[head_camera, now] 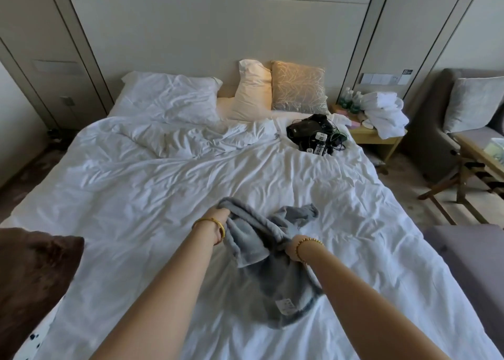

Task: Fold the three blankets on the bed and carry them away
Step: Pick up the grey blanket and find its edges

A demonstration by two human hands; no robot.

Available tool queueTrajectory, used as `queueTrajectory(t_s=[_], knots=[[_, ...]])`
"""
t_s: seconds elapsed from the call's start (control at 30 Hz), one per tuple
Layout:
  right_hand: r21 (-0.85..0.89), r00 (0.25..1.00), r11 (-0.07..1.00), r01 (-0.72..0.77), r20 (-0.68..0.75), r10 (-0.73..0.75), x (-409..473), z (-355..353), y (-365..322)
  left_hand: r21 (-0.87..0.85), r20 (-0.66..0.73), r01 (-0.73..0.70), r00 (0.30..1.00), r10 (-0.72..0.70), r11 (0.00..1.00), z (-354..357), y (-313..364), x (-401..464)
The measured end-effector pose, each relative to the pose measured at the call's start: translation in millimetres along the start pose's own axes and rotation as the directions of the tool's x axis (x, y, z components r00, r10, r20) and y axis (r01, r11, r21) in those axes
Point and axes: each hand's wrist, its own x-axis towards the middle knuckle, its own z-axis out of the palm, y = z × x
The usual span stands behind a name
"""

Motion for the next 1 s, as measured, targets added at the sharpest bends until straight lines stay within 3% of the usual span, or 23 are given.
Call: queueTrajectory(t_s=[0.07, 0.13, 0.17, 0.2, 0.23, 0.27, 0.3, 0.33, 0.37, 0.43, 0.47, 0.5, 0.53, 0.57, 0.6, 0.67, 0.7, 0.73, 0.77, 0.83, 0.87, 0.93, 1.0], knots=[[-0.085, 0.998, 0.994, 0.065, -0.017, -0.067, 13, -18, 10, 0.039, -0.085, -0.024, 0.996, 0.028, 0.999, 14, 15, 14], [-0.061, 0.994, 0.998, 0.020, -0.103, -0.026, 36, -62, 13, 0.138, -0.155, -0.105, 0.980, 0.127, 0.985, 30, 53, 29], [0.081, 0.977, 0.996, -0.048, -0.202, 0.064, 45, -94, 11, 0.157, -0.170, -0.181, 0.964, 0.207, 0.971, 38, 83, 31], [0.251, 0.927, 0.968, -0.005, -0.362, 0.099, 53, -133, 7, 0.150, -0.184, -0.293, 0.930, 0.317, 0.944, 46, 120, 31], [0.355, 0.854, 0.930, 0.094, -0.509, 0.108, 49, -176, 0, 0.130, -0.206, -0.447, 0.861, 0.465, 0.885, 54, 161, 30], [0.496, 0.710, 0.813, 0.305, -0.687, 0.153, 41, -217, -6, 0.134, -0.245, -0.607, 0.745, 0.620, 0.783, 58, 203, 25], [0.650, 0.615, 0.554, 0.521, -0.735, 0.284, 29, -256, -11, 0.176, -0.284, -0.741, 0.592, 0.754, 0.648, 60, 241, 15], [0.623, 0.497, 0.295, 0.725, -0.769, 0.403, 14, -293, -15, 0.241, -0.300, -0.827, 0.435, 0.849, 0.509, 60, 272, 3], [0.515, 0.405, 0.150, 0.844, -0.796, 0.450, -5, -321, -19, 0.322, -0.281, -0.865, 0.300, 0.912, 0.384, 60, 295, -10], [0.270, 0.233, 0.036, 0.962, -0.885, 0.404, -36, -345, -22, 0.416, -0.213, -0.887, 0.120, 0.970, 0.201, 55, 317, -33], [0.188, 0.175, -0.005, 0.982, -0.908, 0.381, -42, -346, -21, 0.436, -0.195, -0.888, 0.065, 0.979, 0.146, 53, 318, -41], [0.175, 0.174, -0.032, 0.984, -0.906, 0.386, -46, -341, -21, 0.415, -0.187, -0.900, 0.054, 0.981, 0.129, 48, 314, -48], [0.183, 0.194, -0.065, 0.981, -0.900, 0.391, -45, -334, -18, 0.378, -0.207, -0.916, 0.056, 0.977, 0.132, 43, 306, -51], [0.236, 0.226, -0.025, 0.971, -0.888, 0.401, -42, -322, -14, 0.317, -0.229, -0.932, 0.107, 0.968, 0.178, 36, 297, -52], [0.314, 0.256, 0.075, 0.946, -0.871, 0.420, -38, -306, -11, 0.321, -0.230, -0.926, 0.129, 0.965, 0.200, 27, 284, -53], [0.452, 0.244, 0.363, 0.815, -0.835, 0.493, -25, -266, -4, 0.437, -0.193, -0.868, 0.167, 0.967, 0.237, 6, 248, -47], [0.511, 0.247, 0.435, 0.742, -0.811, 0.531, -20, -242, -2, 0.498, -0.190, -0.832, 0.169, 0.967, 0.243, -6, 226, -39], [0.570, 0.283, 0.470, 0.674, -0.787, 0.548, -14, -214, -2, 0.539, -0.222, -0.778, 0.240, 0.945, 0.324, -18, 200, -32], [0.645, 0.371, 0.471, 0.602, -0.748, 0.550, -8, -184, -2, 0.582, -0.265, -0.687, 0.344, 0.901, 0.434, -31, 171, -23], [0.787, 0.589, 0.492, 0.373, -0.610, 0.530, 2, -121, 1, 0.687, -0.307, -0.388, 0.611, 0.730, 0.615, -57, 109, -5], [0.819, 0.693, 0.534, 0.208, -0.509, 0.511, 5, -91, 1, 0.743, -0.302, -0.224, 0.729, 0.615, 0.631, -68, 75, -1], [0.767, 0.853, 0.640, -0.033, -0.313, 0.419, 0, -44, -7, 0.785, -0.285, -0.042, 0.861, 0.421, 0.618, -82, 22, 1], [0.783, 0.922, 0.612, -0.112, -0.149, 0.358, 3, -4, -16, 0.718, -0.255, 0.001, 0.931, 0.262, 0.696, -91, -27, -4]])
